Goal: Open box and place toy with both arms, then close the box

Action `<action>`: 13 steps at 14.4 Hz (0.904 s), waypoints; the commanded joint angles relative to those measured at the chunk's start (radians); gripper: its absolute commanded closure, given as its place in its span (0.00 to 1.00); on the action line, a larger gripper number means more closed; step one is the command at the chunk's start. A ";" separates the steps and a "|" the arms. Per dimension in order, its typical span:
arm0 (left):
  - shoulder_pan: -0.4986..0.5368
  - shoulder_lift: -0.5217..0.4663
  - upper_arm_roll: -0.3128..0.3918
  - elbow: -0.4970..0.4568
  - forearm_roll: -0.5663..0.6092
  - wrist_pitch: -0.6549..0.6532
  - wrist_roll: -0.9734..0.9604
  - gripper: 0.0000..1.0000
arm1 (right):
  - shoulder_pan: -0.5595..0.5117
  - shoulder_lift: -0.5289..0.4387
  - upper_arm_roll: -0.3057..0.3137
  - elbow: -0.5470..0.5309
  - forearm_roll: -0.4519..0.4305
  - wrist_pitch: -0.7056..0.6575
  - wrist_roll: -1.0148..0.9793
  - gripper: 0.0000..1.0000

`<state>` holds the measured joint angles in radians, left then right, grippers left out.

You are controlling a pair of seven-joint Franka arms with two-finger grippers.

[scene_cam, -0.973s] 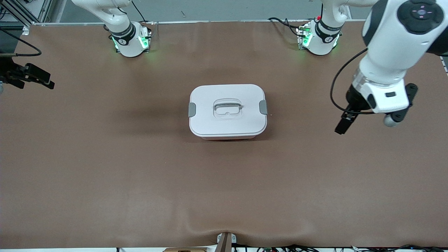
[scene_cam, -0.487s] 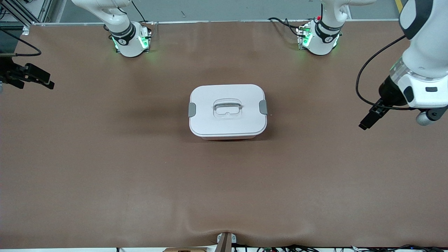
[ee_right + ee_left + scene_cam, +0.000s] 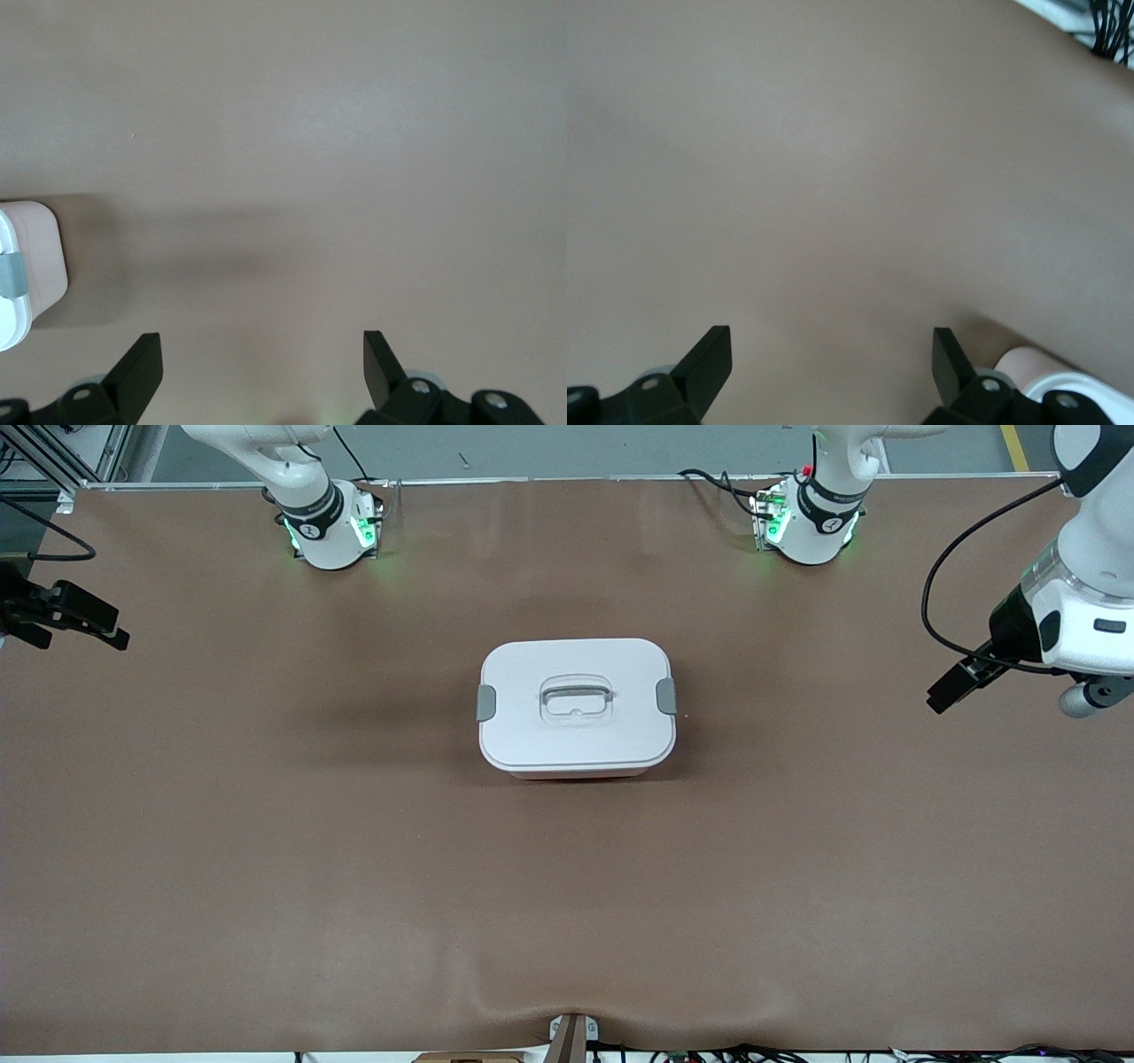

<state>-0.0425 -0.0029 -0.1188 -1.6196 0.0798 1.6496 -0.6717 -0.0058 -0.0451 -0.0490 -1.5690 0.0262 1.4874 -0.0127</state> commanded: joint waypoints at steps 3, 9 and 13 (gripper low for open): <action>0.013 -0.077 -0.007 -0.009 -0.026 -0.068 0.128 0.00 | 0.009 0.014 0.001 0.024 0.014 -0.007 -0.003 0.00; 0.013 -0.120 0.018 -0.011 -0.127 -0.068 0.191 0.00 | 0.010 0.014 0.000 0.024 0.012 -0.007 -0.004 0.00; 0.013 -0.132 0.070 -0.009 -0.159 -0.068 0.292 0.00 | 0.010 0.014 0.001 0.024 0.012 -0.009 -0.004 0.00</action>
<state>-0.0399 -0.1080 -0.0773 -1.6199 -0.0436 1.5907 -0.4507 -0.0012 -0.0414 -0.0448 -1.5672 0.0264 1.4876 -0.0130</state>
